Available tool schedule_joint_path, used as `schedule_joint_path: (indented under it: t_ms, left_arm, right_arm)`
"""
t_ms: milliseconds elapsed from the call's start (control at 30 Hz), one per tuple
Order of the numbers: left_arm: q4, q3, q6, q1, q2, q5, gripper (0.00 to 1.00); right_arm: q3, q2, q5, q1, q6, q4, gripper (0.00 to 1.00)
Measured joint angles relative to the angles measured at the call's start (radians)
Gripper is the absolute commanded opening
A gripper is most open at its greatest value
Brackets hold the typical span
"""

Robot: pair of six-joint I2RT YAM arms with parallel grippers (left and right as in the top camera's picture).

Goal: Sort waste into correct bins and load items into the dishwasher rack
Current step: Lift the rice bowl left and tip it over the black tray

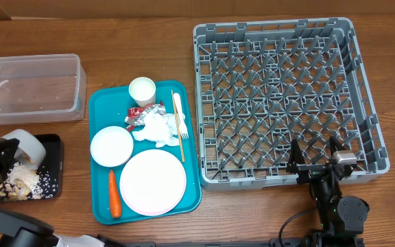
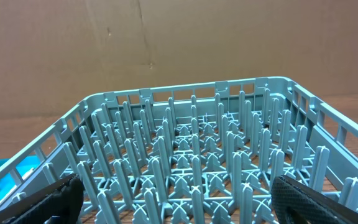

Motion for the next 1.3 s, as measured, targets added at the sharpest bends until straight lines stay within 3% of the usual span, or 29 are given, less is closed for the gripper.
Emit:
schedule_joint_path:
  t_ms: [433,1300]
  left_arm:
    - [0.065,-0.114,0.084,0.124,0.000,0.285,0.04]
    - [0.054,-0.121,0.164,0.131,0.000,0.392,0.04]
  right_arm:
    - [0.000,0.000,0.000,0.000,0.000,0.000,1.00]
    - [0.000,0.000,0.000,0.000,0.000,0.000,1.00]
